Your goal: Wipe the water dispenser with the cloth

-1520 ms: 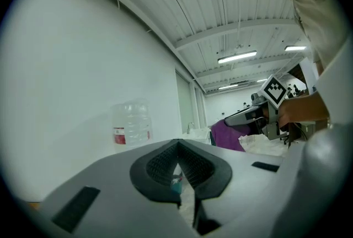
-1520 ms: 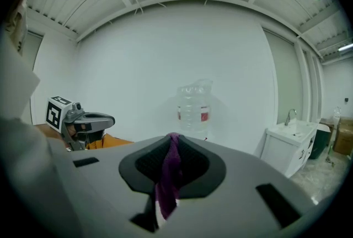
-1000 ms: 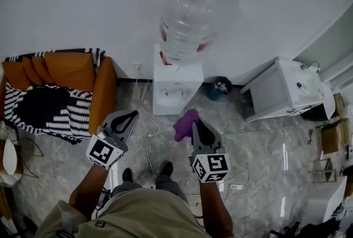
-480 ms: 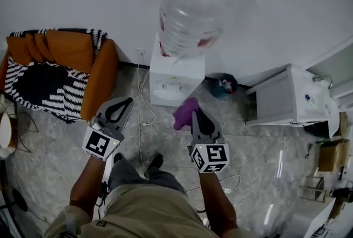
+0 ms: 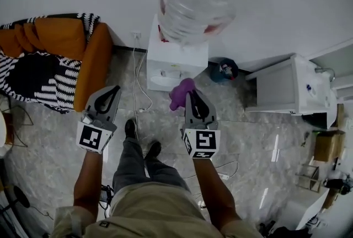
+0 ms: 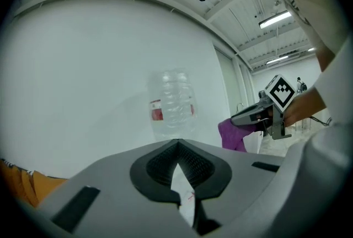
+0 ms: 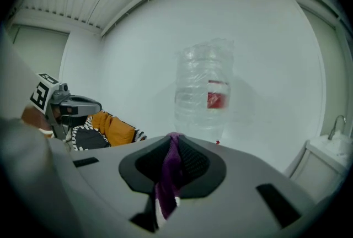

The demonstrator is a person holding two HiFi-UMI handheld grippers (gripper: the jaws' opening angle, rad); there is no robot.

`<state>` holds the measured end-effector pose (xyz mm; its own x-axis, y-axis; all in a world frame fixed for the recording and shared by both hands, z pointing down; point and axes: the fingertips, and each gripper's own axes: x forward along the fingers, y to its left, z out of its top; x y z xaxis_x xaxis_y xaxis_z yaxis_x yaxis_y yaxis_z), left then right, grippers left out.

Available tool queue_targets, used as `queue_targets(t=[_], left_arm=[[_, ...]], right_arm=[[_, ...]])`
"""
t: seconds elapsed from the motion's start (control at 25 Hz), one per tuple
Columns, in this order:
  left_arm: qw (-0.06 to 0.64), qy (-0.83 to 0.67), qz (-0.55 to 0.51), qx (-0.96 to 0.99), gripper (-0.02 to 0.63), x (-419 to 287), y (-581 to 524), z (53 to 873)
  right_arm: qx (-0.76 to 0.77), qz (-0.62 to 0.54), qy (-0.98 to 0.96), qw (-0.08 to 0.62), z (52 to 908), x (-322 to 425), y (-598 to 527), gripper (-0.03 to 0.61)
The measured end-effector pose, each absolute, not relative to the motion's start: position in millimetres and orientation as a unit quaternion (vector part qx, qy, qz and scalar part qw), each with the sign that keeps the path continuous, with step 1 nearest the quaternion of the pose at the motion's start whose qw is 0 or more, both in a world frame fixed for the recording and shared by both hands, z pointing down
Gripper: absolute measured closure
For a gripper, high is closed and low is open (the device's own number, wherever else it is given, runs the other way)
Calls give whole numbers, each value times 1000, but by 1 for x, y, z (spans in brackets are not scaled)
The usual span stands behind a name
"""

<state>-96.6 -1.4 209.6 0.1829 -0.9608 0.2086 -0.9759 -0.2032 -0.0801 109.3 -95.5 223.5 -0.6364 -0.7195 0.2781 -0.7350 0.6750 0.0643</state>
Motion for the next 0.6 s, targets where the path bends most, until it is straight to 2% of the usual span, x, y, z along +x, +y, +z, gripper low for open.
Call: queue_targets(t=[0.6], left_arm=[[57,-623,144,767,598,-122,-56,314]], right_arm=[[424,-3,-886,185,353,24,-167,528]])
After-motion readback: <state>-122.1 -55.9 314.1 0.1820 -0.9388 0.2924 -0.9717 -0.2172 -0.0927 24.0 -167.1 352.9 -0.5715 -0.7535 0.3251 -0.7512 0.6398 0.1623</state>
